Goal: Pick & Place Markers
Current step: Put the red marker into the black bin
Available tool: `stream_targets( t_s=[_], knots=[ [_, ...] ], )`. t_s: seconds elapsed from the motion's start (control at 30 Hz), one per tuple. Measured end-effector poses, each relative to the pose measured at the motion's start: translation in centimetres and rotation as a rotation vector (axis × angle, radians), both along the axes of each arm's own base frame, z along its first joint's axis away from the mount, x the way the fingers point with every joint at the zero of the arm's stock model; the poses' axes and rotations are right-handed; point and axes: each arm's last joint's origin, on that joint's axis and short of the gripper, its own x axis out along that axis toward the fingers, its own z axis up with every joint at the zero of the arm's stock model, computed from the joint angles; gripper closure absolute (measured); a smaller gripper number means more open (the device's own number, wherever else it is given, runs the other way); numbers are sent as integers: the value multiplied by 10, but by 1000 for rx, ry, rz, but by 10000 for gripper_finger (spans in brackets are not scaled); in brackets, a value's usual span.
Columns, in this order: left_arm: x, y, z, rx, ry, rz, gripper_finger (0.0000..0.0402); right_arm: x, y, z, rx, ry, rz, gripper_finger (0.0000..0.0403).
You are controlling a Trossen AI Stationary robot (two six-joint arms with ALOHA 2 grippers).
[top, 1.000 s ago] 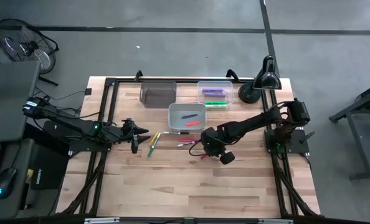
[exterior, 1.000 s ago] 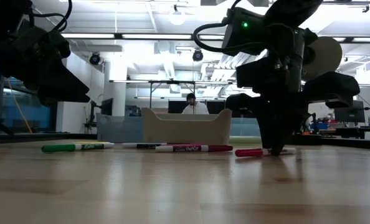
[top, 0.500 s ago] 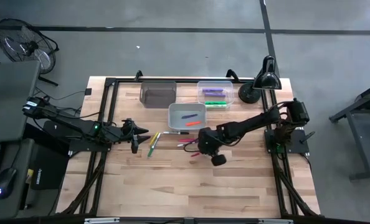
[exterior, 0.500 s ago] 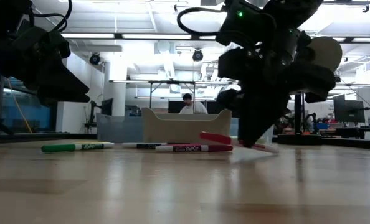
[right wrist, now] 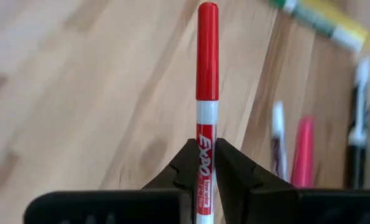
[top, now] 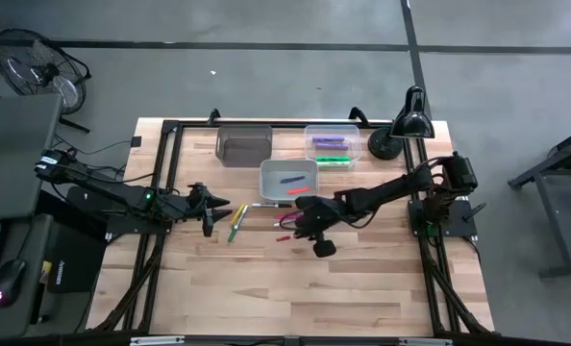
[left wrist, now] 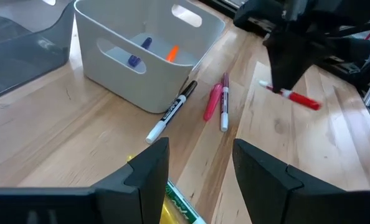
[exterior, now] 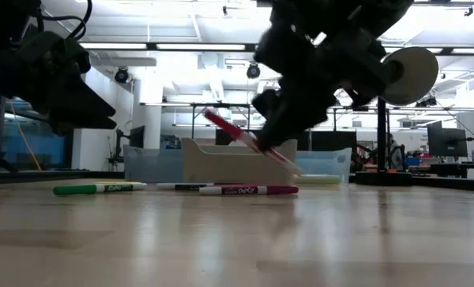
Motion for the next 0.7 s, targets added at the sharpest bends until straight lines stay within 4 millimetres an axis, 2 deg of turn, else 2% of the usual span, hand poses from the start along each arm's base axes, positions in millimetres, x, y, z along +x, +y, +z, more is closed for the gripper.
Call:
stream_targets(
  t_s=[0.17, 0.4, 0.7],
  knots=[
    [1, 0, 4, 7, -38, -6, 227, 11, 1, 13, 47, -165, -24, 364],
    [10, -3, 13, 110, -131, -50, 227, 23, 1, 35, 55, -424, -76, 369],
    [22, -7, 10, 165, -145, -64, 227, 30, -2, 62, 124, -702, -192, 362]
  ],
)
